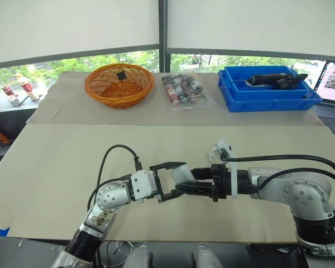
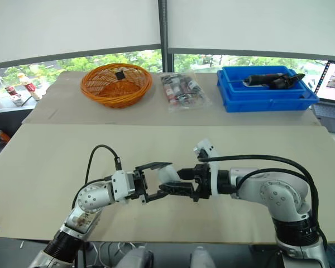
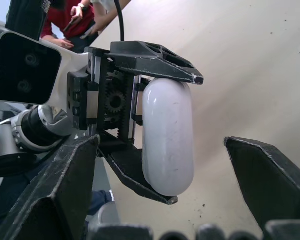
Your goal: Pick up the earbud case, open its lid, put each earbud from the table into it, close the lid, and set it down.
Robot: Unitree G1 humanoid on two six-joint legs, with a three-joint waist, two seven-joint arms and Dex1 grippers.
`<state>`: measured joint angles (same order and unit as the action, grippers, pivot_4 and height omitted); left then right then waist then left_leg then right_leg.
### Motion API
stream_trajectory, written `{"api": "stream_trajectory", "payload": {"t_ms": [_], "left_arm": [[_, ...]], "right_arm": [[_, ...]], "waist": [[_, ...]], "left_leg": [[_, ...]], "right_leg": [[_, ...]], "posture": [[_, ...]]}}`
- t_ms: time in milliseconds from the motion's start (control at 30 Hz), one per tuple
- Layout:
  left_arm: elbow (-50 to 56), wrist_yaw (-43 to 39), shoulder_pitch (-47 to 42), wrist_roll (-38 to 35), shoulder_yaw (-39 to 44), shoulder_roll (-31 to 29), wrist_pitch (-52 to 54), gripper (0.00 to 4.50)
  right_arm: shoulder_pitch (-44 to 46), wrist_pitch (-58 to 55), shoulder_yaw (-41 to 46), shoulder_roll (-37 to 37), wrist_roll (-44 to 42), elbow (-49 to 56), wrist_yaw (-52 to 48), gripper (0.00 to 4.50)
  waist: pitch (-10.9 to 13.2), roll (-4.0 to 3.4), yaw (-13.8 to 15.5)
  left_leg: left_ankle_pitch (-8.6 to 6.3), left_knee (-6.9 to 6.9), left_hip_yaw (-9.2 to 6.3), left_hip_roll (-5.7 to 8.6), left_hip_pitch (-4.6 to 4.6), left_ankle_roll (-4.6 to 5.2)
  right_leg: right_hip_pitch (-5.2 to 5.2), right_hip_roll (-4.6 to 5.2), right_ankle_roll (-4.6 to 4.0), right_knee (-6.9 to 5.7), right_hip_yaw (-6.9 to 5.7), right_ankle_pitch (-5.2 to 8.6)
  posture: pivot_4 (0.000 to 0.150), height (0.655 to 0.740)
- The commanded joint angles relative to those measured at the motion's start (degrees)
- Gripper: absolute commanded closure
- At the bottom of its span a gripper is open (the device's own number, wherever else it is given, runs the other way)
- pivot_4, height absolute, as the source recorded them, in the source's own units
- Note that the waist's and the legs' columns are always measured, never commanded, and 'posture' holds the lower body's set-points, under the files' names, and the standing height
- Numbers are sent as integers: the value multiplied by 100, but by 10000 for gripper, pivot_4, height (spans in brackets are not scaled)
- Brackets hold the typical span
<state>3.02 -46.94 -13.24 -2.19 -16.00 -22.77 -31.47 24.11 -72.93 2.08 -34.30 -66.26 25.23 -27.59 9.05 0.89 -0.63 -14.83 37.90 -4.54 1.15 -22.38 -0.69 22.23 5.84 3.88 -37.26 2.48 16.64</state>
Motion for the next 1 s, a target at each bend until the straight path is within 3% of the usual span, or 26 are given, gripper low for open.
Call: {"api": "stream_trajectory", "payload": {"t_ms": [33, 233, 267, 467, 567, 633, 700, 767, 1000], "left_arm": [[141, 48, -95, -62, -3, -6, -150, 17509], [34, 84, -169, -2, 0, 8, -296, 17509], [5, 97, -181, 22, 0, 12, -330, 17509], [-108, 44, -150, -115, -15, 1, -495, 17509], [-199, 29, -171, -68, 25, -89, -458, 2938], [-267, -96, -213, -71, 26, -232, -175, 395], [-285, -365, -221, -219, -5, -464, 396, 0], [-119, -633, -182, -642, 48, -725, 1665, 0], [1193, -989, -474, -1935, 97, -1326, 5349, 0]], "right_arm": [[74, 21, 18, -26, -85, 36, -120, 15336], [82, 76, -99, -2, 17, -25, -200, 36012], [84, 82, -110, 3, 24, -26, -214, 37620], [118, 108, -133, 54, 65, -49, -228, 37548], [134, 131, -156, 33, 136, -24, -254, 37548], [162, 175, -201, -26, 243, 10, -305, 37548], [211, 262, -297, -141, 462, 66, -421, 37548], [307, 497, -566, -459, 919, 197, -694, 37548], [656, 2348, -2117, -1921, 3268, 641, -2130, 37548]], "waist": [[0, 0, -3], [0, 0, -7], [0, 0, -6], [0, 0, -9], [0, 0, -8], [0, 0, -9], [0, -1, -16], [0, -1, -34], [2, -2, -53]], "left_leg": [[0, 0, 0, 0, 0, 0], [0, 0, 0, -1, 0, 0], [0, 0, 0, -1, 0, 0], [0, 0, 0, -1, 0, 0], [0, 1, -1, -1, 0, 0], [1, 1, 0, -1, 0, 0], [1, 1, 0, -1, 1, 0], [1, 2, 0, -1, 4, 0], [0, 6, -4, -5, 3, 0]], "right_leg": [[0, -1, 0, 0, 0, 0], [0, -3, 0, 0, 0, 0], [0, -3, 0, 0, 0, 0], [0, -3, 0, 0, -1, 0], [0, -3, 0, -2, -1, 0], [0, -3, 0, -2, 0, 0], [1, -5, 0, -6, -1, 0], [1, -6, 0, -12, -1, 0], [12, -11, 7, -30, -8, 5]], "posture": [[1500, 7400], [1500, 7400], [1500, 7400], [1500, 7400], [1500, 7400], [1500, 7400], [1500, 7400], [1500, 7400], [1500, 7400]]}}
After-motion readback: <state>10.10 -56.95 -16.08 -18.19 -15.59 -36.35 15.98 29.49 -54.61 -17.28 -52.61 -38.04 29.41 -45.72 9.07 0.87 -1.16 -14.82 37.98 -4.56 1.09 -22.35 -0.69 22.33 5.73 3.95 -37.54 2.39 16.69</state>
